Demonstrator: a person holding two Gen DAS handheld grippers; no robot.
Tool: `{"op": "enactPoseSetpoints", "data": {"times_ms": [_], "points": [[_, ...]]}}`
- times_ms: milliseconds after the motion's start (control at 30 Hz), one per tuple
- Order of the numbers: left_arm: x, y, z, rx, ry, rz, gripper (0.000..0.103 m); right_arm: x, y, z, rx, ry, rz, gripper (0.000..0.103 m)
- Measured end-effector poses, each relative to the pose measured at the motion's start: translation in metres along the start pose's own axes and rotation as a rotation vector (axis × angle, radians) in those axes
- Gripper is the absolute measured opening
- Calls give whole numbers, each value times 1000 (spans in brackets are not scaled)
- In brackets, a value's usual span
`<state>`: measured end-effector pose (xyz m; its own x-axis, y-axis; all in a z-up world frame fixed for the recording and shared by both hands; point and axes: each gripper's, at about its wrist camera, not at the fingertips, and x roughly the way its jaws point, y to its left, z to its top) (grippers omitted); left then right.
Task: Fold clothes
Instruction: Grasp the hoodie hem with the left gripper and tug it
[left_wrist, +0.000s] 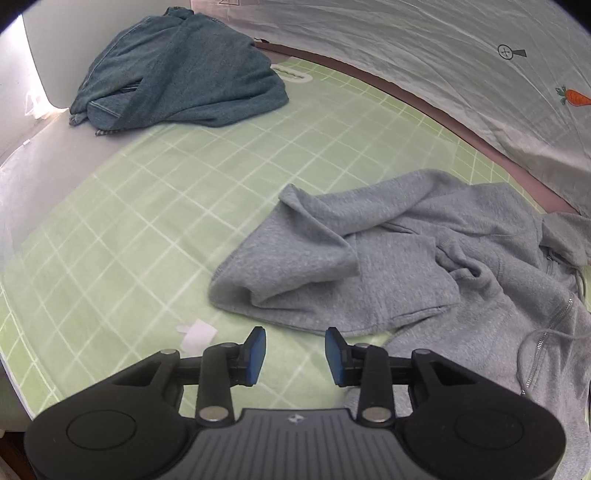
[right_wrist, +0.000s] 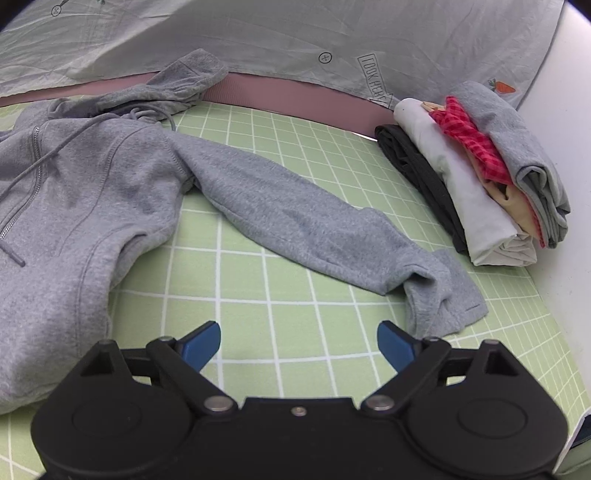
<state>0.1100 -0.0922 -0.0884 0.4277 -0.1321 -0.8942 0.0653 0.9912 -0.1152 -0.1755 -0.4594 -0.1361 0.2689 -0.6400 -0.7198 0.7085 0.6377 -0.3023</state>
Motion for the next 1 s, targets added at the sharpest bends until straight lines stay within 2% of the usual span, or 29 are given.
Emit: {"op": "enactPoseSetpoints", "data": {"times_ms": [100, 167, 433, 500, 533, 567, 633, 733, 867, 933, 1000], "points": [[12, 12, 9, -36, 34, -36, 45, -7, 8, 0, 18, 16, 3, 92], [20, 14, 14, -21, 47, -45, 45, -13, 12, -1, 30, 19, -1, 92], [38, 2, 34, 155, 24, -63, 45, -36, 30, -3, 46, 15, -43, 94], [41, 1, 37, 185, 7, -76, 38, -36, 37, -4, 57, 27, -44, 94], [42, 2, 39, 183, -1, -74, 20, -36, 40, -4, 65, 35, -42, 94], [42, 6, 42, 165, -7, -80, 7, -35, 44, -4, 74, 43, -40, 94], [41, 20, 50, 102, -23, -127, 3, -35, 52, -3, 90, 53, -41, 94], [36, 40, 65, 45, -63, -144, 3, -37, 59, -3, 112, 63, -59, 94], [37, 67, 86, -16, -118, -115, 3, -39, 67, -3, 141, 77, -86, 94], [42, 84, 97, -91, -125, -82, 3, -41, 70, -4, 152, 84, -96, 94], [47, 94, 102, -101, -118, -54, 4, -43, 72, -5, 156, 91, -100, 94]]}}
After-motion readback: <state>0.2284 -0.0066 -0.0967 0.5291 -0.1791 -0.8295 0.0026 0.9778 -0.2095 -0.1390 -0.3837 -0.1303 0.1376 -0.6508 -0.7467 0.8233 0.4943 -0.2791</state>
